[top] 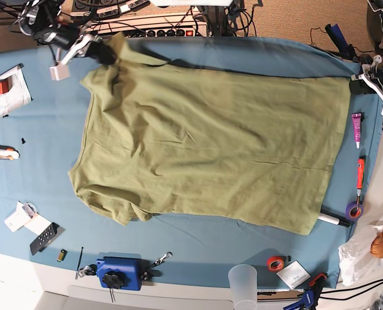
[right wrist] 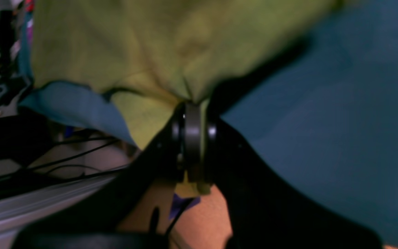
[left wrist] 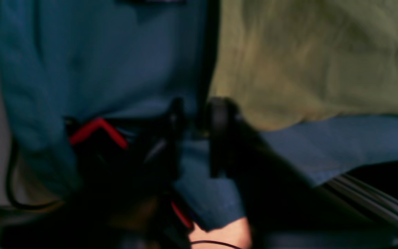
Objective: Layout the t-shirt on the table in an organized manner, then fold the t-shirt properly
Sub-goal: 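Grasp the shirt's shoulder corners with both grippers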
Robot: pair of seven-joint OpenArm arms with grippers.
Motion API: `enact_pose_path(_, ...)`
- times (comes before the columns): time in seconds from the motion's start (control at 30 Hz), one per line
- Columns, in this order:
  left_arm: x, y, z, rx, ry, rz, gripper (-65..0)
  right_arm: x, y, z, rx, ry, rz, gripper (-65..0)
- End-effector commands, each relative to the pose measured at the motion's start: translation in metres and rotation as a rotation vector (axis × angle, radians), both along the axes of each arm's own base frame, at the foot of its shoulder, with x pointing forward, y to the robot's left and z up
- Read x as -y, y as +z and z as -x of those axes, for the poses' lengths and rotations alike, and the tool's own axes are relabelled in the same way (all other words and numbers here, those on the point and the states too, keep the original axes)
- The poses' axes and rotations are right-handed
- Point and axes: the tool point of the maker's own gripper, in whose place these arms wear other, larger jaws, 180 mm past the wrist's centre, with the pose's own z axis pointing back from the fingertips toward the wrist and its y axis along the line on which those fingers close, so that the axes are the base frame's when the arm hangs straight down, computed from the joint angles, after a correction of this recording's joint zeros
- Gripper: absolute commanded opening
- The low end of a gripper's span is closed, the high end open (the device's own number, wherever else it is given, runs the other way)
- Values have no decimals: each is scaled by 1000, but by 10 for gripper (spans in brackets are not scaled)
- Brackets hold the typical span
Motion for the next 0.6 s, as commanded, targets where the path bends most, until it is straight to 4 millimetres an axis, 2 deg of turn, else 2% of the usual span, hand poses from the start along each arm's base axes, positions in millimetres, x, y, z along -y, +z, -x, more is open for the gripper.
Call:
enact_pose_path(0.0,-6,9,-4,25,-4,-14,-650,9,13,-8,48,-15,18,-650)
enact_pose_path(0.1,-7,5,4,3,4,-14,-650,15,27,-13,95,-22,44,-650)
enact_pose_path(0.33,-8,0,18,-37,20,-14,-650,9,52,-21,167,31,114,-650)
enact_pose_path(0.47,-8,4,15,-20,21,-10,-650,5,64,-19,191,62,150,-650)
enact_pose_path(0.57,2,15,6,37,20,57,-650,4,66,-20,200,67,157,-650)
